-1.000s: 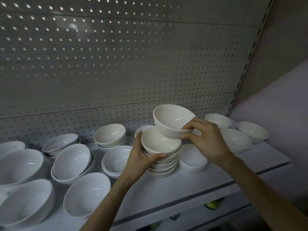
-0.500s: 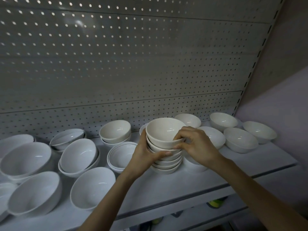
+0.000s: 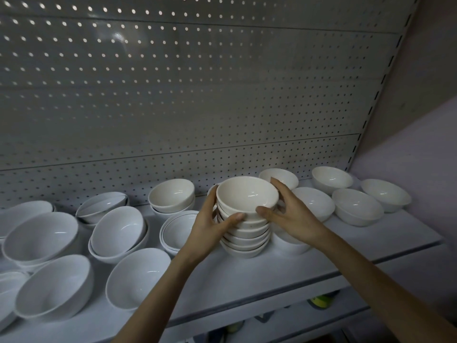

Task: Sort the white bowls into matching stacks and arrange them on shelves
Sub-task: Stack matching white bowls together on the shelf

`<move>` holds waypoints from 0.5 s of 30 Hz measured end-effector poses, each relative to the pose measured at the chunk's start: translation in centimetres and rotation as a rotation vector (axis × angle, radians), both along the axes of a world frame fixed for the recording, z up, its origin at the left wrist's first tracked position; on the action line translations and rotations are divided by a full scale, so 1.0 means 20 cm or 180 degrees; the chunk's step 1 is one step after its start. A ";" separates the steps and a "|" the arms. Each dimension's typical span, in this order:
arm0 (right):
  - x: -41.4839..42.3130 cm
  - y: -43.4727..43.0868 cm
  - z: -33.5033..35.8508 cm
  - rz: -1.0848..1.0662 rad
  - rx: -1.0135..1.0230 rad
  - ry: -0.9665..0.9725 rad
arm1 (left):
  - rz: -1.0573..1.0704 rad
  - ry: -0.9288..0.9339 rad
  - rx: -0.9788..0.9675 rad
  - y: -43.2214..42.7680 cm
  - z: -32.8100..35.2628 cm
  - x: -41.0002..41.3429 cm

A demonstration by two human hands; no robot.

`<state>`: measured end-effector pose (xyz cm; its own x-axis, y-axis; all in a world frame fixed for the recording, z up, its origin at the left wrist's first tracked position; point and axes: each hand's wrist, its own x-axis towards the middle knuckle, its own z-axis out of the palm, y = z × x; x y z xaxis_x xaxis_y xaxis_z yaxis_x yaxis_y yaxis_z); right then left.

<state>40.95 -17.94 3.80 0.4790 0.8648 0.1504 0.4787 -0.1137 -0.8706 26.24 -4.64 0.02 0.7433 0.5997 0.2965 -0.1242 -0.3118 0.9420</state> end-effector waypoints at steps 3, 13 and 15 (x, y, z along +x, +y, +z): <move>0.01 0.01 -0.03 0.0064 0.0122 0.0356 | 0.0009 0.0018 -0.0043 0.00 0.00 0.00; 0.03 0.04 -0.09 0.0074 0.0381 0.0783 | -0.0005 0.0082 -0.0061 0.02 0.00 -0.01; 0.03 0.04 -0.09 0.0112 0.0398 0.0856 | -0.0008 0.0079 -0.0068 0.02 0.00 -0.01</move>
